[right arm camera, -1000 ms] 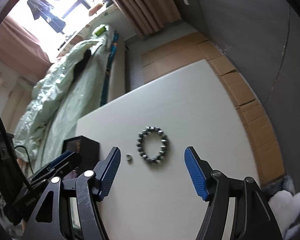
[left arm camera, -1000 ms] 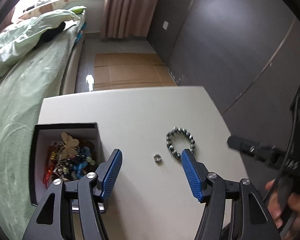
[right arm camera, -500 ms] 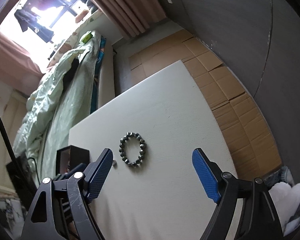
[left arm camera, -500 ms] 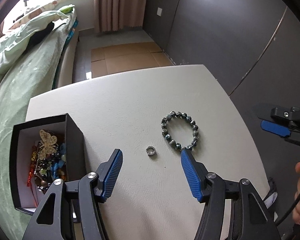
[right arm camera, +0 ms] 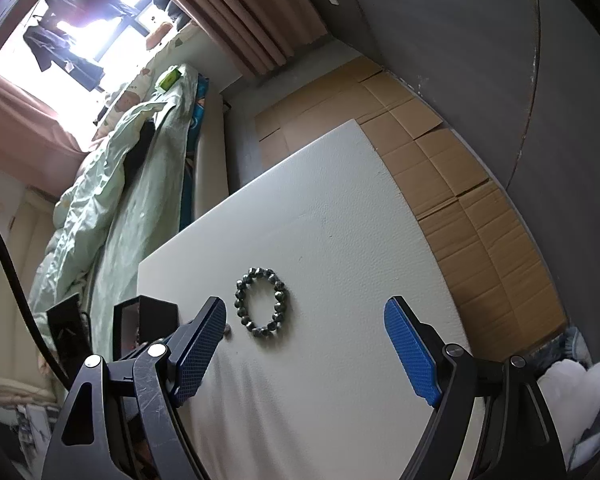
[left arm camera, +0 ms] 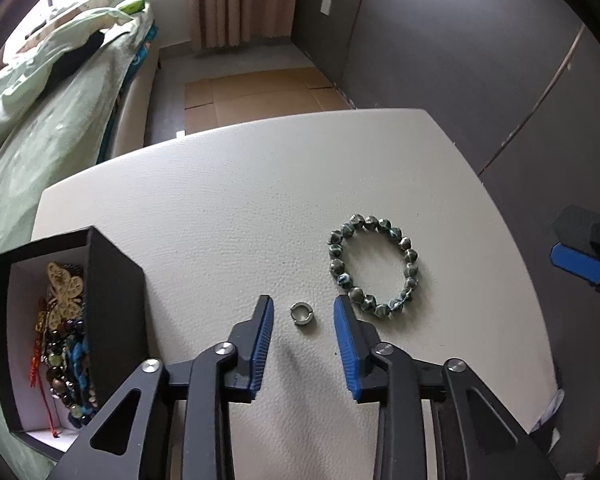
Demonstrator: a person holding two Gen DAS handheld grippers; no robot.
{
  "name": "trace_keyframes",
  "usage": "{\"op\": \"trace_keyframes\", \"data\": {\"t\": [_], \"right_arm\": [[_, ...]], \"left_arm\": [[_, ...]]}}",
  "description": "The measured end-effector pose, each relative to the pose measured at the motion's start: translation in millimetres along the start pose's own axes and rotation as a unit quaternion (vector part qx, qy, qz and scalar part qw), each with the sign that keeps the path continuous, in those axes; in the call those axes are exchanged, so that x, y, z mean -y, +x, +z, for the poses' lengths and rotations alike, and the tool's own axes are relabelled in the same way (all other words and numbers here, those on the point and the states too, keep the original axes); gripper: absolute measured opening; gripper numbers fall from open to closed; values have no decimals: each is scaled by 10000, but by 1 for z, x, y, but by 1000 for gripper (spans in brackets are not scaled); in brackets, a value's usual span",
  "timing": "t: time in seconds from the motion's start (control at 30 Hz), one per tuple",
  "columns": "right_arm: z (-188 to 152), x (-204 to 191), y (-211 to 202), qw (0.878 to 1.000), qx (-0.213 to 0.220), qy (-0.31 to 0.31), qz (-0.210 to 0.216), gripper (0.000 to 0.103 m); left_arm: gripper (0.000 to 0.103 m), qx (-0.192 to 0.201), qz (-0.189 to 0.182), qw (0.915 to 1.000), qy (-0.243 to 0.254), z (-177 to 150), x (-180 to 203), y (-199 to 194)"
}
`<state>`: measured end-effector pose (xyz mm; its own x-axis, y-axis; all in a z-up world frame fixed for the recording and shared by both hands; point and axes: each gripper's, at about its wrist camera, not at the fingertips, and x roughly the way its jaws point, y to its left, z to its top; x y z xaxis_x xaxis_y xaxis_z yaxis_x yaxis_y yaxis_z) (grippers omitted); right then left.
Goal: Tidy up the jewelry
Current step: 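Close the left tool on the small silver ring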
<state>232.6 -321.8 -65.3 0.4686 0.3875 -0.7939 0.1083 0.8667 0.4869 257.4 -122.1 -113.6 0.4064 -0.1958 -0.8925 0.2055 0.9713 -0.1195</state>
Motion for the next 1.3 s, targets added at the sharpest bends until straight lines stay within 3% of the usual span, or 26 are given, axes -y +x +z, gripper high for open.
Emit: {"op": "trace_keyframes", "data": {"t": [0.3,0.37,0.6,1.03,1.3], "right_arm": [[2,3,1,10000,-1,37,-32,82],[2,3,1,10000,-8,39,-37,82],[1,-2,4,9999,-20,-101,-107,82],[-5,-42,32,9946,-57,-948,-420,81],[-11,-64,55,9860,-141,-1510,-694,62]], "left_arm": [[22,50,346,9992,214,-4,7,8],[13,50,442,9985,328,-5,10,9],[12,4,234,9994,267,-3,4,5],[12,521,-94,9984,-200,6,-24,-44],[12,753,-227,9956,-517,8,-49,-66]]}}
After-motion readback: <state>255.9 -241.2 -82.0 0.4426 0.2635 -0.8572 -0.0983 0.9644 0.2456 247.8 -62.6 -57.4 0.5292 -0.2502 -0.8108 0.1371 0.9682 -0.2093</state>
